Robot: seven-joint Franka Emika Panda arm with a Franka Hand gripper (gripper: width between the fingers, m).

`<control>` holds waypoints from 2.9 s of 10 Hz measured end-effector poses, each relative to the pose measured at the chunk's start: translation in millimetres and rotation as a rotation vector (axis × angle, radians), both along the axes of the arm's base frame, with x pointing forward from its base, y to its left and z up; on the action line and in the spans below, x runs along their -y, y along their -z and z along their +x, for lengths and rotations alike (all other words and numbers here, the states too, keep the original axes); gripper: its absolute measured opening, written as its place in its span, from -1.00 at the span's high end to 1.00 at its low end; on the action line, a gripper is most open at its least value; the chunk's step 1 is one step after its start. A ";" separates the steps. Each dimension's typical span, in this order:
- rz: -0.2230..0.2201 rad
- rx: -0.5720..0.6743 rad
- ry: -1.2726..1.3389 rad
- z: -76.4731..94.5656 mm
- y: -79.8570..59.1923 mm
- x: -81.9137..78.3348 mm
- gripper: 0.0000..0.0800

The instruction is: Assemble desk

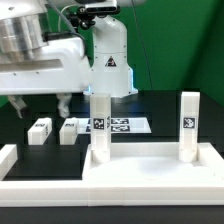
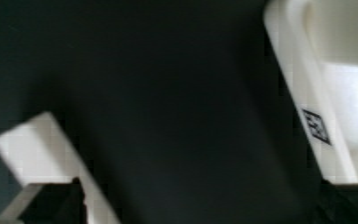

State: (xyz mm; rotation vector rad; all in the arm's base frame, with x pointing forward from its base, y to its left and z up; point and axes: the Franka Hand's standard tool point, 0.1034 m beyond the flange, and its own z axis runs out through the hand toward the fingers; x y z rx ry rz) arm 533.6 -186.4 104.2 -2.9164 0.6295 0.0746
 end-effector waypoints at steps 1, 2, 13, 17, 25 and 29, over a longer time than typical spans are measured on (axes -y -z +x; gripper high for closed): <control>0.003 -0.019 0.023 -17.1 15.0 4.4 -0.62; 0.009 -0.021 0.016 -13.3 13.7 -3.7 -0.62; 0.470 -0.587 -0.084 -62.6 24.6 -14.7 -0.62; 0.495 -0.700 -0.046 -73.9 46.7 -30.8 -0.62; 0.469 -0.743 -0.078 -86.1 68.8 -48.6 -0.62; 0.458 -0.735 -0.083 -84.7 73.2 -51.0 -0.62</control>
Offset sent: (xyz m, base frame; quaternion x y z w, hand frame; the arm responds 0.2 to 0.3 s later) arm 0.0000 0.0000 0.0000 0.0000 -0.0650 0.0000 0.9979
